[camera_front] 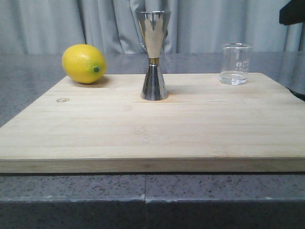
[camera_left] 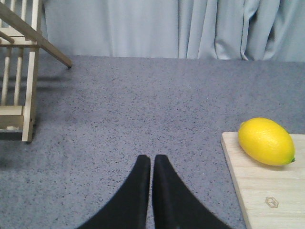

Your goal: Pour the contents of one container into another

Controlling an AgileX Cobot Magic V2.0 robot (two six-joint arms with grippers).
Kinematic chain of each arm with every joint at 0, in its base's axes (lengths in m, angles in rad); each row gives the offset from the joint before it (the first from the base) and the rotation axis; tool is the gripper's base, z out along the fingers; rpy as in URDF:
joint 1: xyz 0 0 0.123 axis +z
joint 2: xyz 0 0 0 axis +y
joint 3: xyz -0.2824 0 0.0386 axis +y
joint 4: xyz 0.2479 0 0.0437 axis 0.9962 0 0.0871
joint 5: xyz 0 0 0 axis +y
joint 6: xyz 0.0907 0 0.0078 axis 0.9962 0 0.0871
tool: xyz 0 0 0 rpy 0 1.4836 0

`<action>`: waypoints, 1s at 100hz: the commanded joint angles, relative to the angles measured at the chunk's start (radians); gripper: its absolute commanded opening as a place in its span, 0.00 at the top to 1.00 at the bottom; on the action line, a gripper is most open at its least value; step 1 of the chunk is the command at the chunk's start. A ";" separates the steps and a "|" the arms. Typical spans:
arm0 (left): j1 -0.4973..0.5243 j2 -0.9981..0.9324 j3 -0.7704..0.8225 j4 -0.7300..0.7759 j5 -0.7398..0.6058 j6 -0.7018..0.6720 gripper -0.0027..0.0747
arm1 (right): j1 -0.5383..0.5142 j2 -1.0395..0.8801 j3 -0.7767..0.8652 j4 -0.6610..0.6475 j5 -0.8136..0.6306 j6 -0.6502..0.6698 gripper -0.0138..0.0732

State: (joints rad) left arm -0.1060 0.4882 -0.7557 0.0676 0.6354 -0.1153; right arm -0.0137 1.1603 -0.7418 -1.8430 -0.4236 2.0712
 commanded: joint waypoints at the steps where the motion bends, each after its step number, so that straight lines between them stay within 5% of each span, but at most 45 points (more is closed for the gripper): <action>1: 0.034 -0.034 0.015 -0.081 -0.056 -0.007 0.99 | 0.002 0.020 -0.025 -0.017 0.026 -0.002 0.92; 24: 0.053 -0.046 0.039 -0.141 0.085 -0.007 0.99 | 0.002 0.118 -0.025 -0.017 0.044 -0.002 0.92; 100: 0.051 -0.046 0.039 -0.143 0.086 -0.007 0.99 | 0.002 0.054 -0.025 -0.017 0.115 -0.002 0.92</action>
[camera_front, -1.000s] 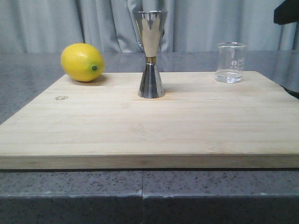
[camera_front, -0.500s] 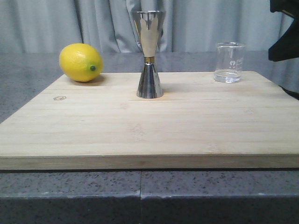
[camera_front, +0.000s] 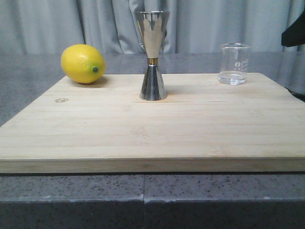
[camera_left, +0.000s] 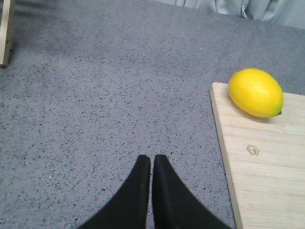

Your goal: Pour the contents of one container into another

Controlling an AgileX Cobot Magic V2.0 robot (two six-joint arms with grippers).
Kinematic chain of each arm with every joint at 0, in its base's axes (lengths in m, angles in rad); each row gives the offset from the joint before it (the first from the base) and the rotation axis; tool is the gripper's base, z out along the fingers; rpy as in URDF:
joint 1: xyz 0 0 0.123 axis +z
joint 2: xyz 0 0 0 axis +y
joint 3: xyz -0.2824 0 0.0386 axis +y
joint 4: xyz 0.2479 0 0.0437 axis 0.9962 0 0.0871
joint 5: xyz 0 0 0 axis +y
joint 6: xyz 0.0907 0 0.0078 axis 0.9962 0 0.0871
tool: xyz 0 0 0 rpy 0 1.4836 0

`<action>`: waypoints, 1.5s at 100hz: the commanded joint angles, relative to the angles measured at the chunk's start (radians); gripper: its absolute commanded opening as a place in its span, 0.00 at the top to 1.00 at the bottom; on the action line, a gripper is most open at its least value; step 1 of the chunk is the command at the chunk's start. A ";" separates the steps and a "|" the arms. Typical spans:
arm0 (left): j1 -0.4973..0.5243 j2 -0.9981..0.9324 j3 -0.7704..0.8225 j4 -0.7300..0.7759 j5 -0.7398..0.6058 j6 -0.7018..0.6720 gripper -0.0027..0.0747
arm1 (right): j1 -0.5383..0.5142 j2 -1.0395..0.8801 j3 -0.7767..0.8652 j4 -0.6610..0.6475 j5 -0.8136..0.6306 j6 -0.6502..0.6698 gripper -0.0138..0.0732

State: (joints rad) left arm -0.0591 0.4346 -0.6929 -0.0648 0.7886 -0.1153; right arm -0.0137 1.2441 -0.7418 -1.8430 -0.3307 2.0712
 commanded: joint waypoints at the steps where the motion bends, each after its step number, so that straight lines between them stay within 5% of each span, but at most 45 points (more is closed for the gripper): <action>1: 0.004 0.008 -0.024 -0.010 -0.067 -0.007 0.99 | 0.002 -0.030 -0.025 -0.017 0.023 -0.002 0.92; 96: 0.004 -0.021 0.005 -0.010 -0.091 -0.007 0.99 | 0.002 -0.030 -0.025 -0.017 0.023 -0.002 0.92; 129: 0.004 -0.241 0.368 0.120 -0.551 -0.007 0.99 | 0.002 -0.030 -0.025 -0.017 0.023 -0.002 0.92; 150: 0.004 -0.376 0.584 0.122 -0.686 -0.005 0.99 | 0.002 -0.030 -0.025 -0.017 0.023 -0.002 0.92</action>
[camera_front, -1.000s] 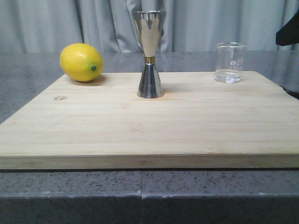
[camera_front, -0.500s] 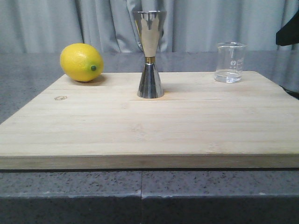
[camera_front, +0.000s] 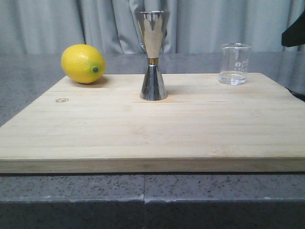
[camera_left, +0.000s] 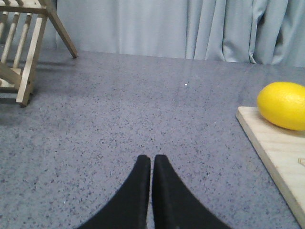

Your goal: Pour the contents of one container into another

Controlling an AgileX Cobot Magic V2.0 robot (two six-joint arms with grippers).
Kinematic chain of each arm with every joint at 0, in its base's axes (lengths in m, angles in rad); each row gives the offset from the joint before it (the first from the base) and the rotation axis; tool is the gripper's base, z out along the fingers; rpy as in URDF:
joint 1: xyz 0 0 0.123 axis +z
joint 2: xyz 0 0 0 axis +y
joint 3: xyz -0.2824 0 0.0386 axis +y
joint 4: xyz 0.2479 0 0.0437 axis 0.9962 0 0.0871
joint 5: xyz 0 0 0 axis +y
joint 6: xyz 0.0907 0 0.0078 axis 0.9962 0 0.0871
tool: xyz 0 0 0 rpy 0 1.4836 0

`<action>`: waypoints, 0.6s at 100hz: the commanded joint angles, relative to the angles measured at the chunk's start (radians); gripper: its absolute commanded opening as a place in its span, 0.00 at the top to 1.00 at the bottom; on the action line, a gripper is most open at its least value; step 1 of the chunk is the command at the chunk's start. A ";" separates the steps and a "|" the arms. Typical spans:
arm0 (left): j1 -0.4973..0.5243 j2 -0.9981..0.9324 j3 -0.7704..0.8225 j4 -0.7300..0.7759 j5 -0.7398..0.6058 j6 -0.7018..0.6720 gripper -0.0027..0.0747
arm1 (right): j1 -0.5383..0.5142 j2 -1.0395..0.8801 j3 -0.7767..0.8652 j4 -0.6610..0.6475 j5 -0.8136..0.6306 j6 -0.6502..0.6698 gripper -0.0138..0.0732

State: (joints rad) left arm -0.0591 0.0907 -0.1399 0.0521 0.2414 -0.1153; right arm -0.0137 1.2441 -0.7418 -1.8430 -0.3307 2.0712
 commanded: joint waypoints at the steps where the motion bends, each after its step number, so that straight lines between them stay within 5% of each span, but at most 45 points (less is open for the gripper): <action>1: 0.004 -0.040 0.042 0.005 -0.142 -0.005 0.99 | 0.002 -0.030 -0.025 -0.017 0.023 -0.002 0.92; 38: 0.033 -0.119 0.172 -0.006 -0.241 0.004 0.99 | 0.002 -0.030 -0.025 -0.017 0.023 -0.002 0.92; 60: 0.035 -0.119 0.172 -0.089 -0.247 0.142 0.99 | 0.002 -0.030 -0.025 -0.017 0.023 -0.002 0.92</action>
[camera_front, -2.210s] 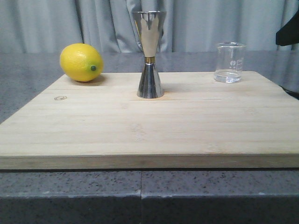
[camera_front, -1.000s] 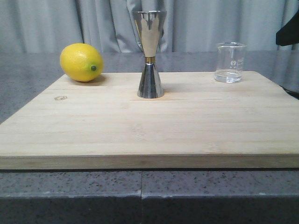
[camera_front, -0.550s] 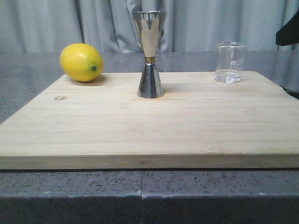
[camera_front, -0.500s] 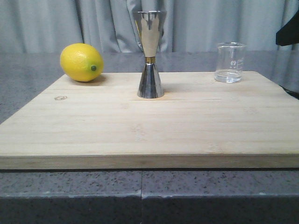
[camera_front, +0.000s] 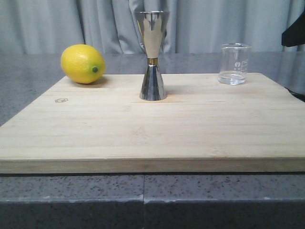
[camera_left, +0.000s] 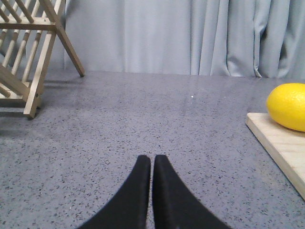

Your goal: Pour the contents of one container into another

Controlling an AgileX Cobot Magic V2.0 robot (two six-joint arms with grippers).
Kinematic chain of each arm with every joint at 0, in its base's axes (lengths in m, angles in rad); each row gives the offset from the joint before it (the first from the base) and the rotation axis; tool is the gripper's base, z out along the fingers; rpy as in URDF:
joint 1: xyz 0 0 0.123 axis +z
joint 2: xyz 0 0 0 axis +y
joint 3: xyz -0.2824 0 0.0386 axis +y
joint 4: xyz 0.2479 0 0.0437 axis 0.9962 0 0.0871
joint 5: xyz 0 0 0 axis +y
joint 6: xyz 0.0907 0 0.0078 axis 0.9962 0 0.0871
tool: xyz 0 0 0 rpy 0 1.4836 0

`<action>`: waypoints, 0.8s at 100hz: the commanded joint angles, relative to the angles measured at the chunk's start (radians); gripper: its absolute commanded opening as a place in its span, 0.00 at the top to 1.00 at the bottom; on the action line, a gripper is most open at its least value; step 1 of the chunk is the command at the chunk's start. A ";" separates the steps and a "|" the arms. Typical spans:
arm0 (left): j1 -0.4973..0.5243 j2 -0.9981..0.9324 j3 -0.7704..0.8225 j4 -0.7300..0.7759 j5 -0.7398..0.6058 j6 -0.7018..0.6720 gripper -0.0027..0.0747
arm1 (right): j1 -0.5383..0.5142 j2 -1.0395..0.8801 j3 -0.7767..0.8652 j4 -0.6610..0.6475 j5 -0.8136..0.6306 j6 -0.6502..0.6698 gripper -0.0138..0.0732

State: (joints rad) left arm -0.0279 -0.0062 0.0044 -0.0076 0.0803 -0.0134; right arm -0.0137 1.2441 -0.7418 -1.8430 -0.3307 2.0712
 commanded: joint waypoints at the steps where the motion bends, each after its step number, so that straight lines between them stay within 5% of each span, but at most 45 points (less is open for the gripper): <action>1: 0.003 -0.022 0.027 -0.030 -0.086 0.043 0.99 | 0.002 -0.030 -0.025 -0.017 0.023 -0.002 0.92; 80: 0.003 -0.022 0.027 -0.020 -0.080 0.043 0.99 | 0.002 -0.030 -0.025 -0.017 0.023 -0.002 0.92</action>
State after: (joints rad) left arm -0.0279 -0.0062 0.0044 -0.0185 0.0788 0.0296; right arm -0.0137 1.2441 -0.7418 -1.8430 -0.3307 2.0712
